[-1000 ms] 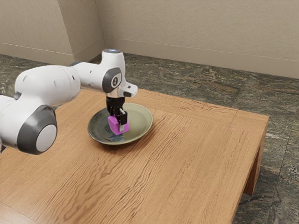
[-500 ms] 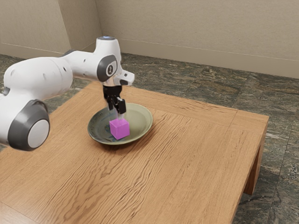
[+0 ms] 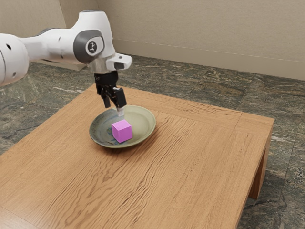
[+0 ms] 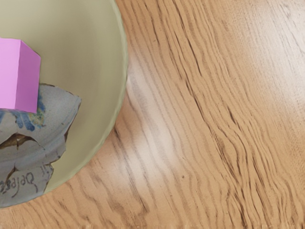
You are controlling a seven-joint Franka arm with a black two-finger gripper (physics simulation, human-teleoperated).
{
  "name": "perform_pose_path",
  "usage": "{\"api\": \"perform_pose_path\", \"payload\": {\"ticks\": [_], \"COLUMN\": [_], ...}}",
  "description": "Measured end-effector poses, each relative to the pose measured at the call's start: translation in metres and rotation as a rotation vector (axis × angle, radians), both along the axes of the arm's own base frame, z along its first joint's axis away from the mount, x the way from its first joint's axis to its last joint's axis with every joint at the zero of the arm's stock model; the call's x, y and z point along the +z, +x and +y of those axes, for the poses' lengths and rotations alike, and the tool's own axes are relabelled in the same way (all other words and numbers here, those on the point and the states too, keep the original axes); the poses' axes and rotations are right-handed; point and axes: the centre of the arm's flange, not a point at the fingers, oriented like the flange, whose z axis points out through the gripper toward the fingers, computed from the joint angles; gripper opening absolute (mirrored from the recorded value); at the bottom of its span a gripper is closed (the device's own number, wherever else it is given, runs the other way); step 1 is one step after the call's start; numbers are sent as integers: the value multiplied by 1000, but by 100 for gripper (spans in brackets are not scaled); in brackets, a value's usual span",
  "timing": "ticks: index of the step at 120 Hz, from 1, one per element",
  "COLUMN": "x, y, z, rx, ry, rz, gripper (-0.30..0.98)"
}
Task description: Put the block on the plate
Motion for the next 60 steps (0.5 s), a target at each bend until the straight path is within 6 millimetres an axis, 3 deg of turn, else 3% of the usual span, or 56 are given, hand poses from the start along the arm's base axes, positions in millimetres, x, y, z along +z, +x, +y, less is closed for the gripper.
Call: {"api": "perform_pose_path", "payload": {"ticks": [12,26,43,60], "x": [37,69,75,72], "y": [-24,-50,-63,-63], "z": [-15,-19,-20,-19], "rx": [14,60,142,209], "ry": [-24,-38,-27,7], "rz": [-3,25,83,94], "gripper": [68,68,69,69]}}
